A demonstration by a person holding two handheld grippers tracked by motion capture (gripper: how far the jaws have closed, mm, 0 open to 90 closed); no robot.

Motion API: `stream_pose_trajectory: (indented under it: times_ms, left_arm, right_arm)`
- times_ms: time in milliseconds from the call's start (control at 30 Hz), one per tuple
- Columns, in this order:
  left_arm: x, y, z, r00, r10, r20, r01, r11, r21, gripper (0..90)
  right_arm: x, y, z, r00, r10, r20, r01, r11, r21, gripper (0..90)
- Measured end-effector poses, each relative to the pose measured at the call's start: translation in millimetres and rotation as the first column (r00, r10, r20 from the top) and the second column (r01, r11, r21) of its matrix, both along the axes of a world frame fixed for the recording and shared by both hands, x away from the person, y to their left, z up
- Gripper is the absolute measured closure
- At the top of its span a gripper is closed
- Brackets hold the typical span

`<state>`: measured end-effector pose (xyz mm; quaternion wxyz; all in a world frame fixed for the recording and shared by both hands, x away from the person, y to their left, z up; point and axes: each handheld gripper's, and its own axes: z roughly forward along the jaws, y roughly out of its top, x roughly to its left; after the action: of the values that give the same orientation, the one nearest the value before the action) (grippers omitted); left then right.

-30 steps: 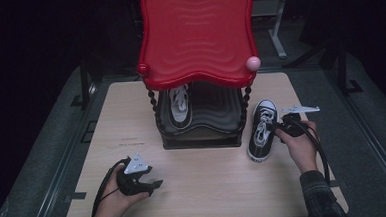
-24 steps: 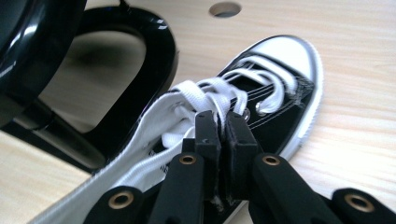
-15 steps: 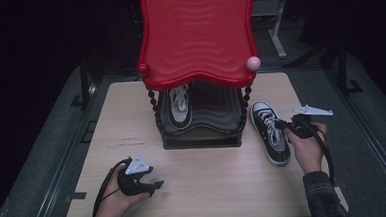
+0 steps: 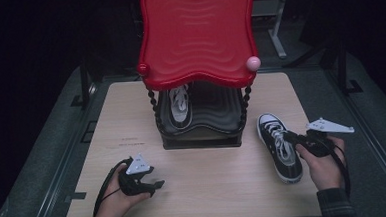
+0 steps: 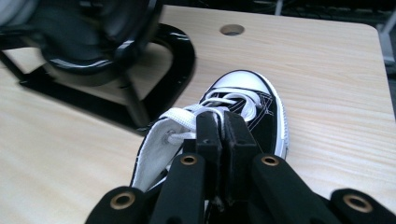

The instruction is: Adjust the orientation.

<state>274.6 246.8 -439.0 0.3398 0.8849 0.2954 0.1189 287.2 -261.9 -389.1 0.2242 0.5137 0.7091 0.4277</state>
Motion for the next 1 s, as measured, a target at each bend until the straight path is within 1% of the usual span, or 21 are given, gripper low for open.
stream_pose_trajectory:
  times_ms: [33,67,100,167,200,333,433,467,533,567,667,733,833,1000]
  left_arm:
    - [0.0,0.0,0.2,1.0000,0.000,0.000,0.000,1.0000,0.001,36.3]
    - [-0.1,0.0,0.3,1.0000,0.000,0.000,0.000,1.0000,0.001,36.3]
    - [-0.2,0.0,0.4,1.0000,0.001,0.001,-0.001,1.0000,0.000,36.3]
    - [-0.1,0.0,0.3,1.0000,0.001,0.001,-0.001,1.0000,0.000,36.4]
    - [-0.1,0.0,0.2,1.0000,0.001,0.000,-0.001,1.0000,0.001,36.4]
    - [-0.3,-0.9,0.1,1.0000,-0.001,0.000,0.001,1.0000,0.003,36.4]
    - [-0.2,-1.6,0.0,1.0000,-0.002,-0.002,0.002,1.0000,0.006,36.4]
    - [-0.1,-1.8,0.0,1.0000,-0.002,-0.002,0.002,1.0000,0.006,36.4]
    - [-0.2,-2.5,0.2,1.0000,-0.002,0.000,0.002,1.0000,0.004,36.4]
    - [-0.3,-2.8,0.3,1.0000,-0.003,0.000,0.003,1.0000,0.003,36.4]
    - [-0.3,-3.8,0.0,1.0000,-0.007,0.000,0.007,1.0000,0.006,36.4]
    - [-0.4,-4.3,-0.3,1.0000,-0.008,0.000,0.008,0.9999,0.007,36.4]
    - [-0.4,-4.8,-0.3,1.0000,-0.008,-0.001,0.008,1.0000,0.005,36.5]
    - [-0.6,-4.0,0.6,1.0000,-0.009,0.000,0.009,1.0000,0.005,36.4]
  right_arm:
    - [-10.2,1.7,3.0,0.9998,0.016,0.010,-0.016,1.000,0.005,85.8]
    - [-10.2,1.7,3.0,0.9998,0.016,0.010,-0.016,1.000,0.005,85.8]
    - [-14.0,2.3,4.0,0.9996,0.024,0.014,-0.024,1.000,0.007,85.8]
    - [-28.9,5.8,6.3,0.9984,0.053,0.023,-0.053,0.999,0.014,85.8]
    - [-28.9,5.8,6.3,0.9984,0.053,0.023,-0.053,0.999,0.014,85.8]
    - [-48.1,12.2,8.3,0.9952,0.092,0.031,-0.093,0.996,0.017,85.8]
    - [-56.8,16.6,8.4,0.9928,0.116,0.029,-0.117,0.993,0.024,85.8]
    - [-62.0,21.7,7.1,0.9899,0.139,0.028,-0.140,0.990,0.033,85.8]
    - [-63.2,23.7,6.8,0.9888,0.147,0.025,-0.148,0.988,0.032,85.8]
    - [-64.2,27.5,6.1,0.9862,0.163,0.029,-0.164,0.986,0.037,85.8]
    - [-63.4,38.5,5.0,0.9800,0.198,0.019,-0.199,0.979,0.046,85.8]
    - [-62.9,45.7,5.3,0.9740,0.225,0.021,-0.226,0.972,0.063,85.7]
    - [-63.4,54.2,8.3,0.9685,0.247,0.031,-0.249,0.967,0.058,85.7]
    - [-66.9,65.1,8.7,0.9603,0.277,0.032,-0.278,0.959,0.057,85.7]
